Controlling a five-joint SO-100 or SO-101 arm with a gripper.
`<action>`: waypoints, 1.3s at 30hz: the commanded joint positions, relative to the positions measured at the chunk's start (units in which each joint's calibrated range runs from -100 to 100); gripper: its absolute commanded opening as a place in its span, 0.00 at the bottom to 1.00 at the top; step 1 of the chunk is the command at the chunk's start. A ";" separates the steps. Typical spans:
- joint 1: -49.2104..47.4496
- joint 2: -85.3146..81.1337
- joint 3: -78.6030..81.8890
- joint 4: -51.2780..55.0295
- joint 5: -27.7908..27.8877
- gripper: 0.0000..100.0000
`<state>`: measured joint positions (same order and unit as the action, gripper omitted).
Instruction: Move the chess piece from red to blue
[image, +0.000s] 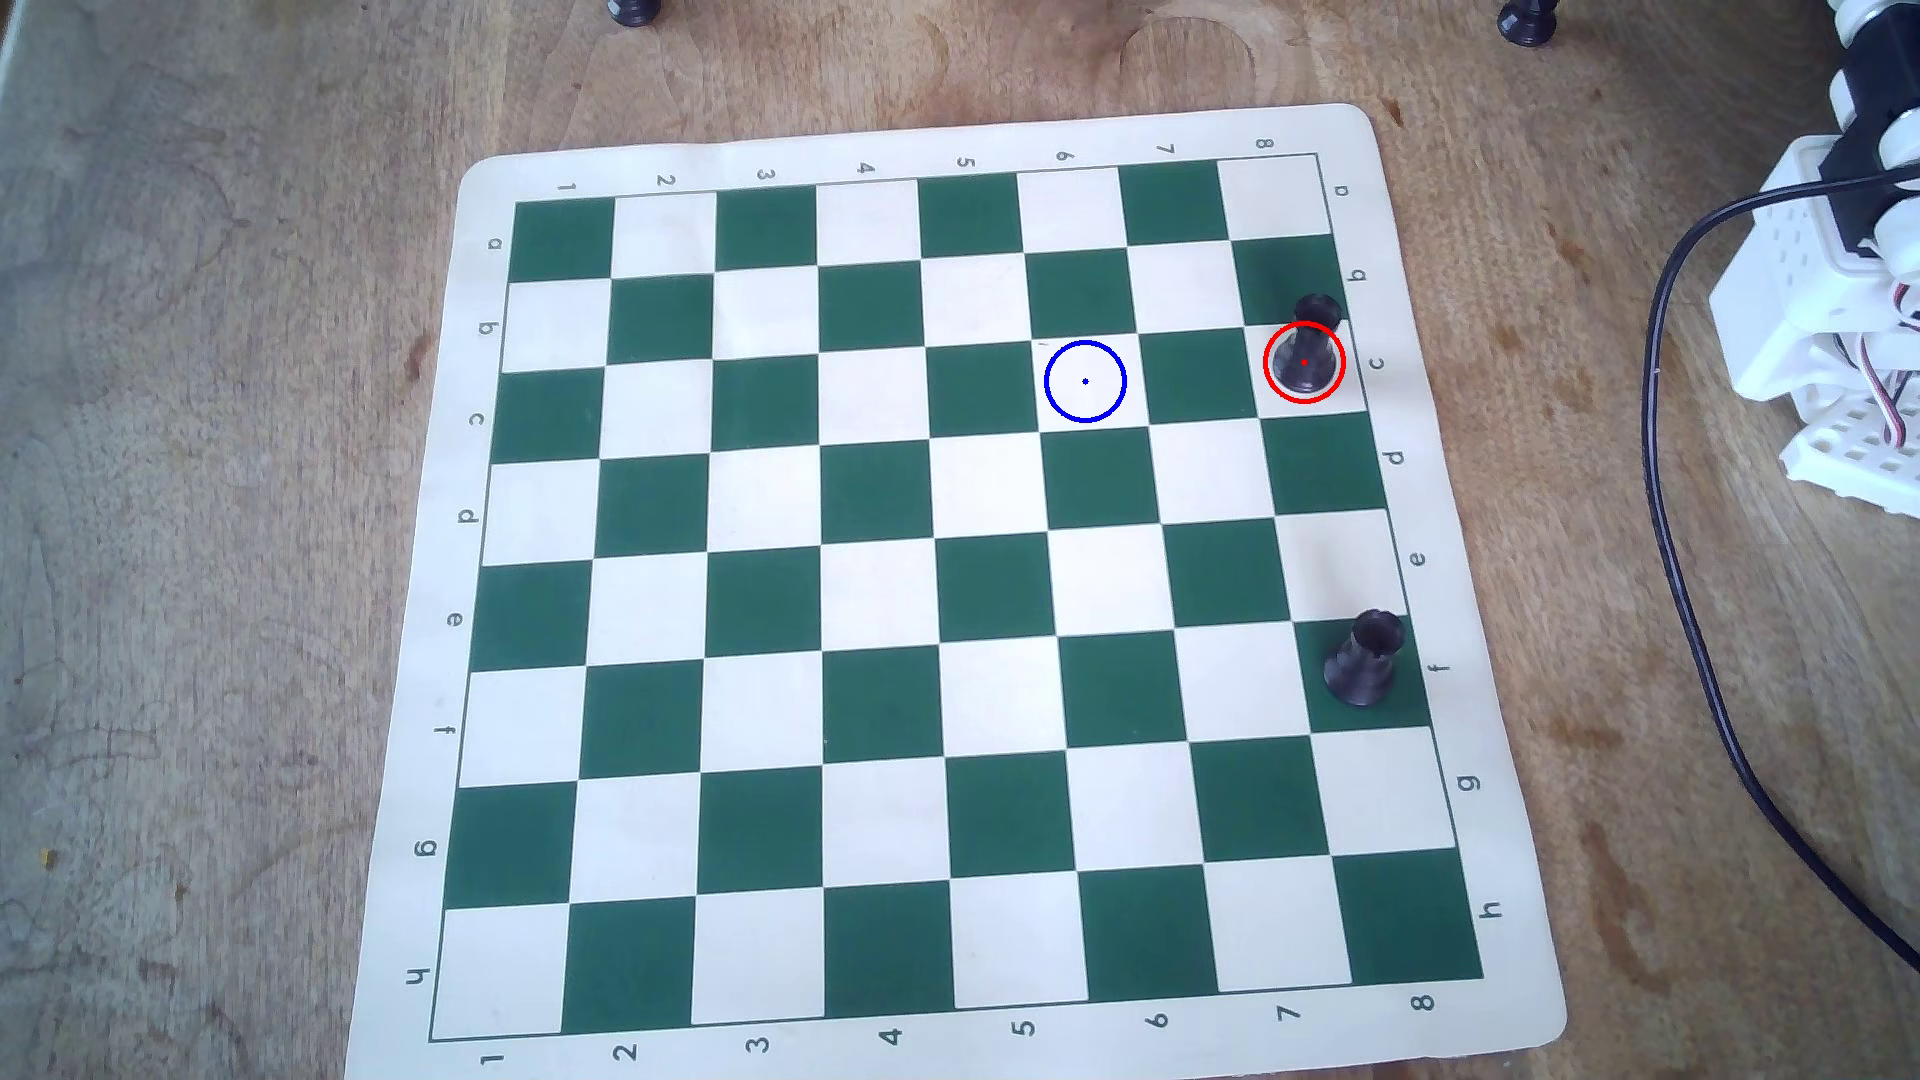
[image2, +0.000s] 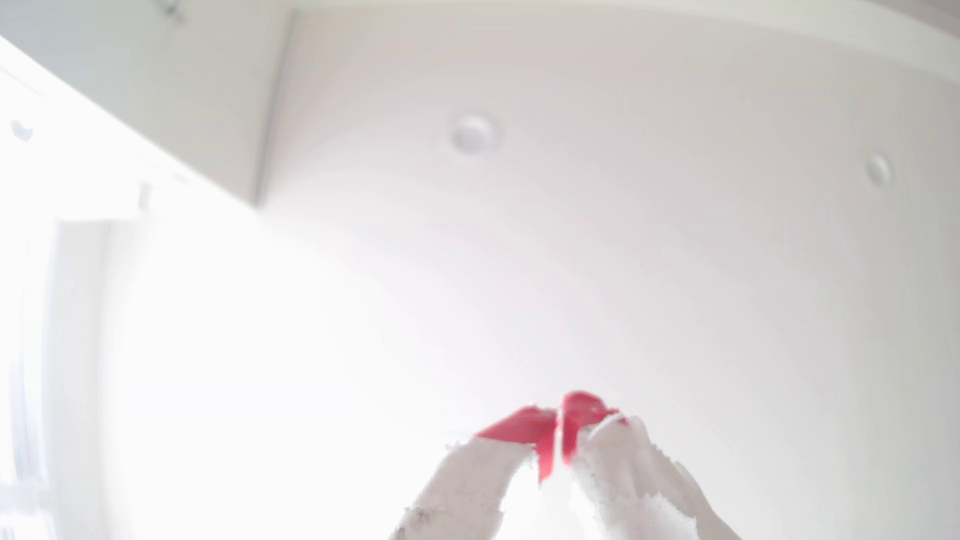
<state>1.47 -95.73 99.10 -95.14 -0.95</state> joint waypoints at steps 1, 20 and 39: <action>-1.59 -0.03 0.90 -4.61 0.93 0.07; -1.59 -0.03 0.90 -4.61 0.93 0.07; -1.98 -0.11 0.90 25.20 9.67 0.31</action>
<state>0.29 -95.73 99.10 -79.76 6.96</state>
